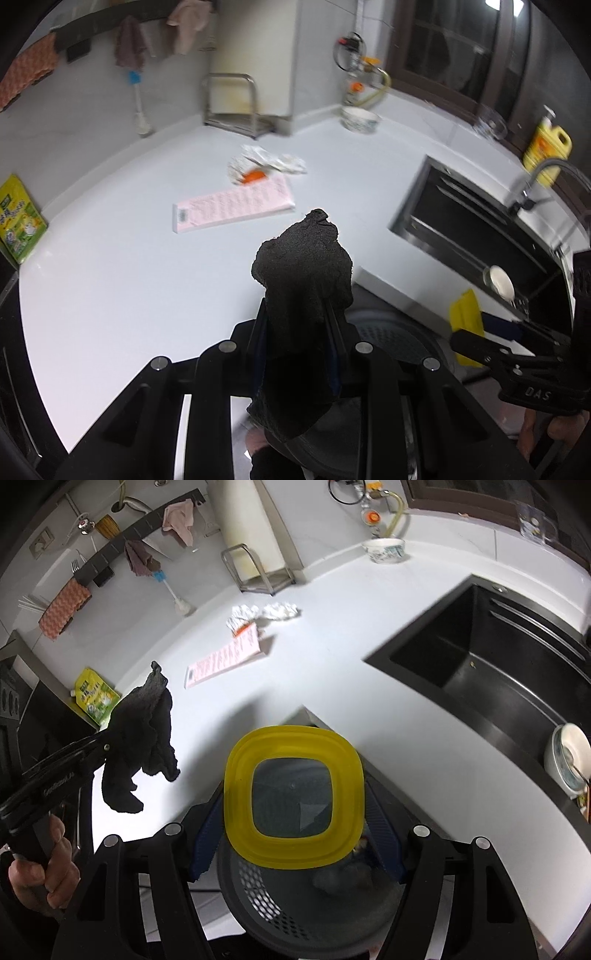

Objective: Collect trash
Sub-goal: 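Carry the grey cloth and yellow lid over the wastebasket with both grippers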

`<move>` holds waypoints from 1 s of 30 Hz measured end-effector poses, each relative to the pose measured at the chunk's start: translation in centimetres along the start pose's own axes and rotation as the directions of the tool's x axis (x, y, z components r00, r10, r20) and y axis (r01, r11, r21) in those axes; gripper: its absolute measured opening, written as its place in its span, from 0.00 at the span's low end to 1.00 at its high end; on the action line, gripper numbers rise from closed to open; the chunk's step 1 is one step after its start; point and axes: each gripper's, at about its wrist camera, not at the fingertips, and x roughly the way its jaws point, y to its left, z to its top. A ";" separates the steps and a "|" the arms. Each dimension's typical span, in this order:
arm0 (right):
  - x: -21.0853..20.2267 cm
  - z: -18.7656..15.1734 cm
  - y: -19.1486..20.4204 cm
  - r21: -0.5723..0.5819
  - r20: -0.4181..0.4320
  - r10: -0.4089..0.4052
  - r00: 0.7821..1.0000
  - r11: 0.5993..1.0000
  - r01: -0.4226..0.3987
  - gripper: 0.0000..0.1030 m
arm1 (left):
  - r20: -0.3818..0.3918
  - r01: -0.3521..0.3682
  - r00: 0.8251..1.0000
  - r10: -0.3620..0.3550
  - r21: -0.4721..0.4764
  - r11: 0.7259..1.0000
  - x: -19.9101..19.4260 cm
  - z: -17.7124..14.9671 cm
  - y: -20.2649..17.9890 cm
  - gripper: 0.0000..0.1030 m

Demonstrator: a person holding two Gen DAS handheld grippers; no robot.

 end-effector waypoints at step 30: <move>3.9 -6.8 -3.6 -0.040 -0.142 -0.037 0.989 0.999 0.031 0.66 | -0.219 -0.014 0.976 0.019 0.025 1.000 6.1 -9.1 -6.2 0.27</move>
